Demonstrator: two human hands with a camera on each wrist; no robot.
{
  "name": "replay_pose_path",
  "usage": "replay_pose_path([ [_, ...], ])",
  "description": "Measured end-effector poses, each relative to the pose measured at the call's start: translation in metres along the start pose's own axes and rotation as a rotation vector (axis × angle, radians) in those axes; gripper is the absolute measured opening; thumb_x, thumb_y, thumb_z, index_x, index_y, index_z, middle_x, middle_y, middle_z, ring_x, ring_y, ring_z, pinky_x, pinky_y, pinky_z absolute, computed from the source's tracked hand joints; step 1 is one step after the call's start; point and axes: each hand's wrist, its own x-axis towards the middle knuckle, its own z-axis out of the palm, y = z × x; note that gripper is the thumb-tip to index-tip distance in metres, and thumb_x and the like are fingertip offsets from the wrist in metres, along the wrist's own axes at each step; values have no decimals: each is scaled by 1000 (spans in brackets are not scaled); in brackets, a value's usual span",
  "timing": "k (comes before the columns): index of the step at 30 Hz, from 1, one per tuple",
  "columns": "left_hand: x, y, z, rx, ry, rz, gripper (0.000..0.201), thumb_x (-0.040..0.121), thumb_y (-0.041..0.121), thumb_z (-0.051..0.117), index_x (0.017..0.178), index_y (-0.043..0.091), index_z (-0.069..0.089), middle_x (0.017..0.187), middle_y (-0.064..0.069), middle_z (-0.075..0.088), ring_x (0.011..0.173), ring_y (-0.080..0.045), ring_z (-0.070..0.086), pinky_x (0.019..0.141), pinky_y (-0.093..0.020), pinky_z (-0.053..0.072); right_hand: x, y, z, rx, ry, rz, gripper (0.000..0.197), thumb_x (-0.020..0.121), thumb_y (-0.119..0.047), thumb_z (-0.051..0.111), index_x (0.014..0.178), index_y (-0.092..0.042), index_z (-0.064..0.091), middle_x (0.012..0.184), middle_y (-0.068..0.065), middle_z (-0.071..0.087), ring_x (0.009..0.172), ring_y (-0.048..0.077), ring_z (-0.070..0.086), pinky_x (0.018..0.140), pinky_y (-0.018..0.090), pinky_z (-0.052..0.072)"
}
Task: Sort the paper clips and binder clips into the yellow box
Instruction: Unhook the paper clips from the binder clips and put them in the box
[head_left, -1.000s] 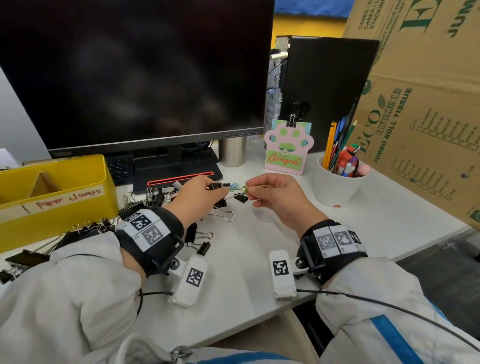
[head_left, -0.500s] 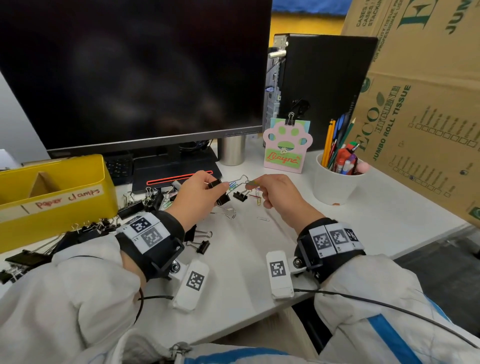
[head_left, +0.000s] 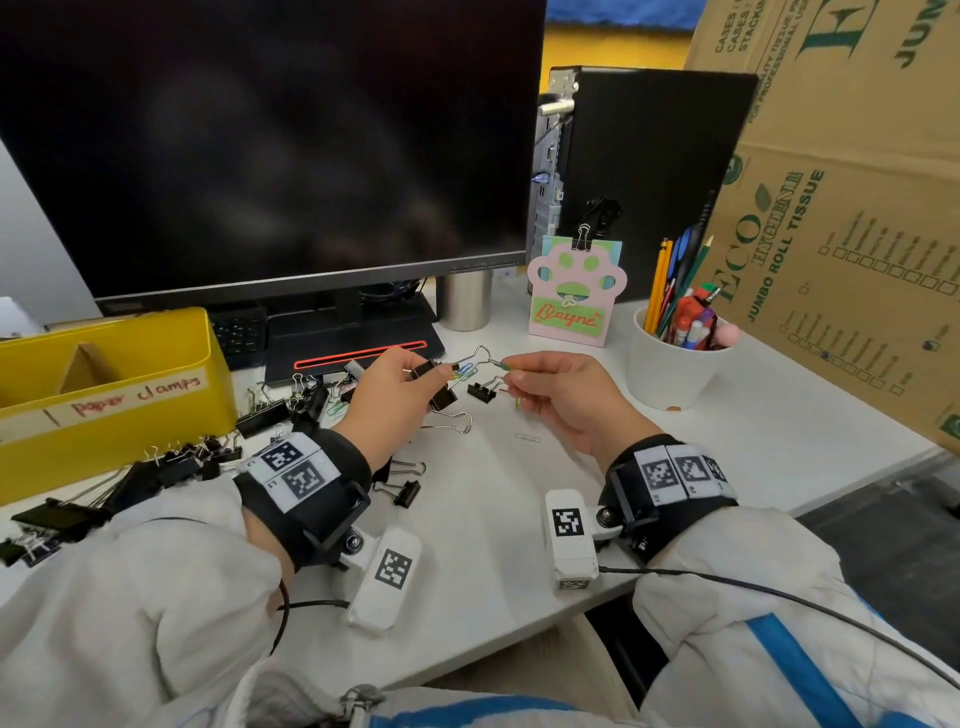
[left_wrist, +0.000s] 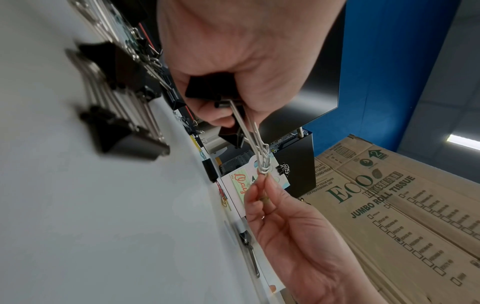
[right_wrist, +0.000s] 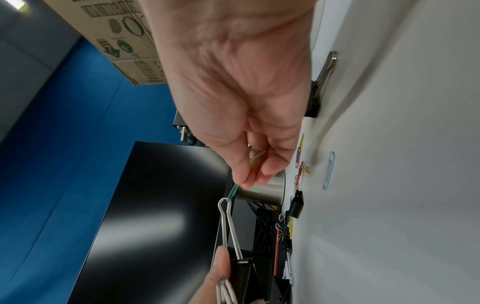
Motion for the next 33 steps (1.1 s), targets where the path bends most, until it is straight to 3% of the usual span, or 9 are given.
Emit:
replay_pose_path([
  [3, -1, 0, 1, -20, 10, -6, 27, 97, 41, 60, 108, 16, 59, 81, 0, 61, 61, -11, 50, 47, -22, 41, -2, -3, 1, -84, 46, -92, 14, 83, 7, 72, 87, -6, 72, 77, 11, 70, 71, 19, 65, 58, 20, 49],
  [8, -2, -3, 2, -50, 19, 18, 22, 97, 37, 62, 106, 17, 58, 74, 2, 62, 58, -12, 51, 42, -21, 40, -4, -8, 0, -164, 67, -210, 19, 78, 9, 76, 79, -9, 70, 69, 3, 71, 59, 6, 66, 57, 15, 50],
  [11, -2, -4, 1, -93, 48, 54, 21, 96, 33, 64, 104, 15, 58, 75, 3, 64, 62, -10, 55, 48, -23, 40, -3, -8, 1, -205, 30, -203, 20, 76, 9, 78, 77, -10, 72, 70, 6, 73, 64, 12, 67, 63, 19, 51],
  [14, -2, -5, 0, -93, 60, 73, 19, 96, 31, 64, 104, 16, 57, 80, 0, 66, 63, -9, 54, 54, -24, 40, -4, -7, 3, -205, -13, -165, 17, 75, 8, 79, 81, -8, 74, 84, 19, 75, 79, 27, 65, 74, 30, 51],
  [16, -3, -4, 0, -101, 50, 89, 18, 95, 30, 65, 104, 17, 58, 77, 0, 66, 61, -8, 55, 51, -23, 41, -6, -8, 3, -198, -50, -144, 15, 76, 8, 77, 85, -5, 75, 88, 21, 74, 83, 29, 63, 76, 33, 50],
  [21, -5, -1, 3, -143, 1, 72, 17, 95, 28, 67, 105, 16, 61, 52, 10, 58, 41, -5, 42, 36, -18, 35, -10, -9, 4, -176, -172, -121, 19, 80, 10, 72, 82, -9, 75, 80, 11, 76, 84, 28, 66, 82, 36, 49],
  [27, -8, 0, 4, -207, -55, 31, 17, 95, 30, 67, 108, 20, 66, 80, -11, 63, 66, -22, 49, 44, -21, 42, -12, -10, 4, -9, -254, -109, 18, 85, 14, 64, 89, -3, 68, 78, 10, 76, 74, 18, 73, 68, 21, 55],
  [29, -8, 1, 5, -243, -82, 2, 15, 95, 32, 66, 108, 24, 68, 86, -8, 66, 67, -18, 53, 51, -24, 46, -11, -9, 4, 43, -266, -107, 18, 86, 14, 62, 90, -3, 66, 79, 11, 76, 74, 18, 73, 68, 21, 56],
  [33, -8, 0, 5, -334, -187, -84, 14, 98, 35, 62, 110, 32, 69, 87, -1, 67, 60, -8, 50, 49, -22, 44, -11, -8, 2, 131, -261, -93, 17, 89, 13, 59, 91, -3, 63, 79, 13, 75, 74, 18, 73, 68, 22, 57],
])
